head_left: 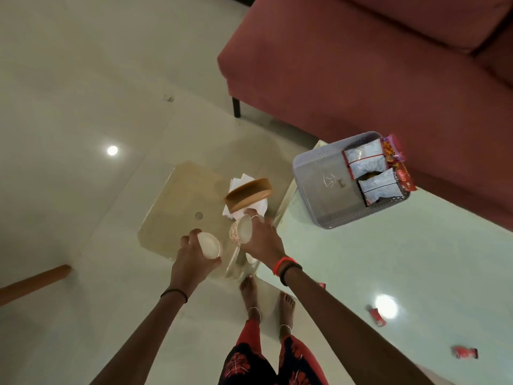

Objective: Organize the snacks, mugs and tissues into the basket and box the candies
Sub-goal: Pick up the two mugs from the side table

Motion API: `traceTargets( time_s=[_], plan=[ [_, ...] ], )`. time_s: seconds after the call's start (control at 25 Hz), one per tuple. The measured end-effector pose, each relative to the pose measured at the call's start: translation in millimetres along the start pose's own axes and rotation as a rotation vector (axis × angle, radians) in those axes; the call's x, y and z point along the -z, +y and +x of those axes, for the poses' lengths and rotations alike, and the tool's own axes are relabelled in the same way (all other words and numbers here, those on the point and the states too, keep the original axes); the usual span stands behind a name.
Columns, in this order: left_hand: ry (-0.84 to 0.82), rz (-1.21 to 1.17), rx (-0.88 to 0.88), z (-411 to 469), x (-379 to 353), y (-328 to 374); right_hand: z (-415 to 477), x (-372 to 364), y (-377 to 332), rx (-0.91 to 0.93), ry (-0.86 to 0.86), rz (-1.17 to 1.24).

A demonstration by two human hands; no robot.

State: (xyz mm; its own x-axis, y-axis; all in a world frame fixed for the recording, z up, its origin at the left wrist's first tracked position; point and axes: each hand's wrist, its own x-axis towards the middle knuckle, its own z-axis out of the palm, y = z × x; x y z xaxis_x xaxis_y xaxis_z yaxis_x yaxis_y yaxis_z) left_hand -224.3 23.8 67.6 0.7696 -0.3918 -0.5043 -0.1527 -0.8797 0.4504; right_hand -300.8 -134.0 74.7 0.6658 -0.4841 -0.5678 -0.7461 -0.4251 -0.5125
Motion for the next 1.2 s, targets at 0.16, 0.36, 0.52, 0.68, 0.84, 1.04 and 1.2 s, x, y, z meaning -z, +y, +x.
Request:
traceTargets(
  time_s=[0.16,0.36,0.52,0.68,0.84,1.04,1.2],
  plan=[
    [-0.031,0.105,-0.171,10,25,47,-14,43,26,-0.106,0.132,0.12],
    [-0.146,0.249,-0.423,37,34,135,-10,103,70,-0.254,0.306,0.322],
    [-0.192,0.221,-0.545,61,11,204,10,139,112,-0.387,0.395,0.408],
    [-0.257,0.271,-0.65,98,-40,266,42,160,156,-0.487,0.457,0.463],
    [-0.28,0.359,-0.691,138,-104,302,77,163,186,-0.565,0.422,0.373],
    [-0.307,0.436,-0.708,176,-174,319,103,152,214,-0.595,0.395,0.252],
    [-0.298,0.413,-0.697,198,-203,331,111,146,230,-0.616,0.405,0.24]
  ],
)
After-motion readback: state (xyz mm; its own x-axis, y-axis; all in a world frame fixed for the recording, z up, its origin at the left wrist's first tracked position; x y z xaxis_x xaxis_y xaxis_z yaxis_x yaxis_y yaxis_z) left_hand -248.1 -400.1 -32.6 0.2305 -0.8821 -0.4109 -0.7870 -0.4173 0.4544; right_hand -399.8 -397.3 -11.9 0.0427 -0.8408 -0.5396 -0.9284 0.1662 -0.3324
